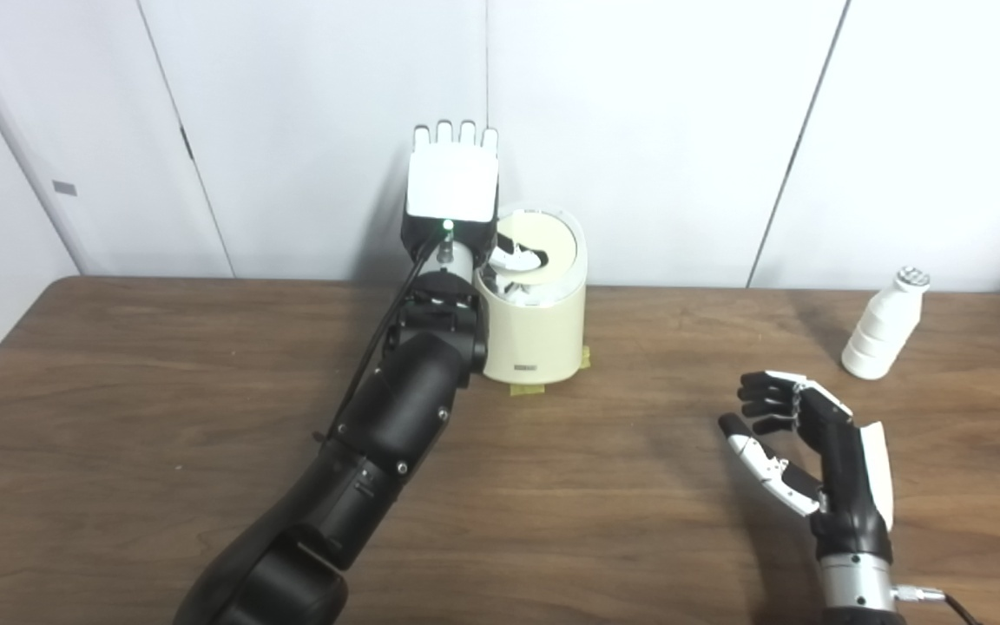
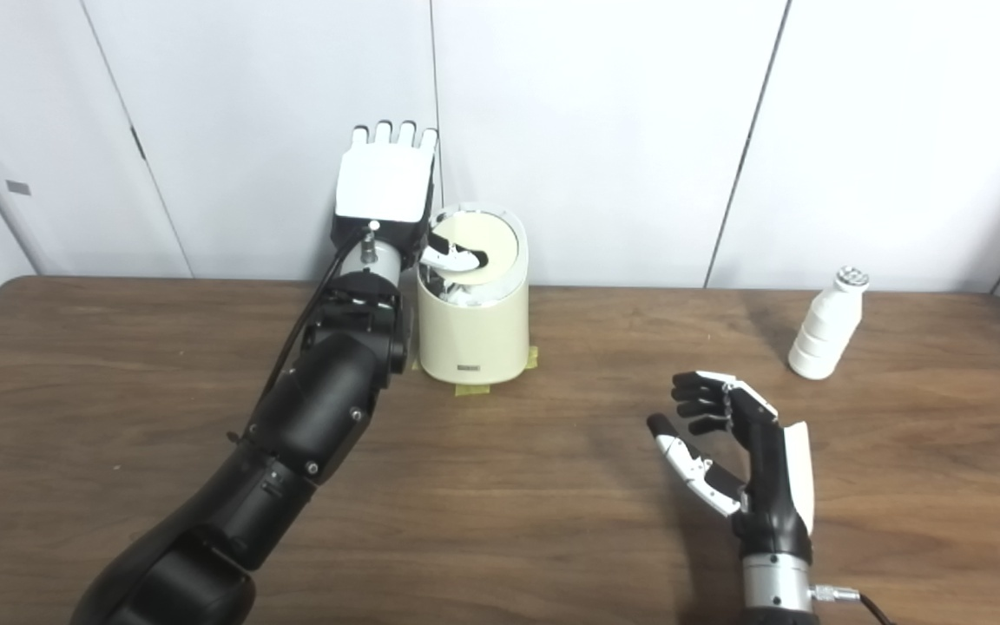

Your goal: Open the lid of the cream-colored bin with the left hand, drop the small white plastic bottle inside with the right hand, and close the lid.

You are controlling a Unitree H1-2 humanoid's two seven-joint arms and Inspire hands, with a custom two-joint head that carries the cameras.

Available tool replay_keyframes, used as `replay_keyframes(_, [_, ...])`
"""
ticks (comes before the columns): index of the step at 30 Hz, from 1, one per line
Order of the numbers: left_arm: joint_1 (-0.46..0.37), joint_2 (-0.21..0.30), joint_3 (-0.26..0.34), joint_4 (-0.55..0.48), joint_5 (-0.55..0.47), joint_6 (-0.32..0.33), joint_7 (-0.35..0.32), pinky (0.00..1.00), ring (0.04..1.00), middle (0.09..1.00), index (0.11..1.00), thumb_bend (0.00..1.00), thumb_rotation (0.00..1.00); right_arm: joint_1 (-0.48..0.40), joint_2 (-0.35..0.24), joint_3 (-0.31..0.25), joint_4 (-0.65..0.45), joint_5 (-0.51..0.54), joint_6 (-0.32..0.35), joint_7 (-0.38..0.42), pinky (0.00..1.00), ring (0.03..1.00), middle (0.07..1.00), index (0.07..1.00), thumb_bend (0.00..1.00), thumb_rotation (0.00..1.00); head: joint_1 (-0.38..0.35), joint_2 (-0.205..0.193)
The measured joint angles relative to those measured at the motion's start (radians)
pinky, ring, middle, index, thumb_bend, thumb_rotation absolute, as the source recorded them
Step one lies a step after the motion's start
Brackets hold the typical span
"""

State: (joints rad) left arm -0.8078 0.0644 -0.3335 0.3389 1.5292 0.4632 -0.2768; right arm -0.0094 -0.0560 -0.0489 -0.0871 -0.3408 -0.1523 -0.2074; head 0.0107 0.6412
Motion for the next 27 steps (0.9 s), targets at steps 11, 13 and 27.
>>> replay_keyframes(11, [0.053,-0.009,0.06,0.005,-0.002,0.0,-0.046,1.0,1.0,1.0,0.973,0.8,1.0,0.0,0.0,0.002,0.001,-0.003,-0.002,0.0,0.49,0.58,0.607,0.607,0.3,0.3,0.0,-0.003])
replay_keyframes(13, [0.054,-0.009,0.064,0.0,-0.007,0.0,-0.042,1.0,1.0,1.0,0.975,0.8,1.0,0.0,0.0,0.002,0.001,-0.002,-0.001,0.0,0.49,0.584,0.609,0.607,0.3,0.3,0.0,-0.003])
replay_keyframes(27, [0.189,0.006,0.189,-0.352,-0.526,-0.182,0.28,0.64,0.795,0.786,0.761,0.16,0.85,-0.001,-0.001,0.003,0.001,-0.001,-0.002,0.0,0.49,0.581,0.607,0.606,0.3,0.3,-0.002,0.0])
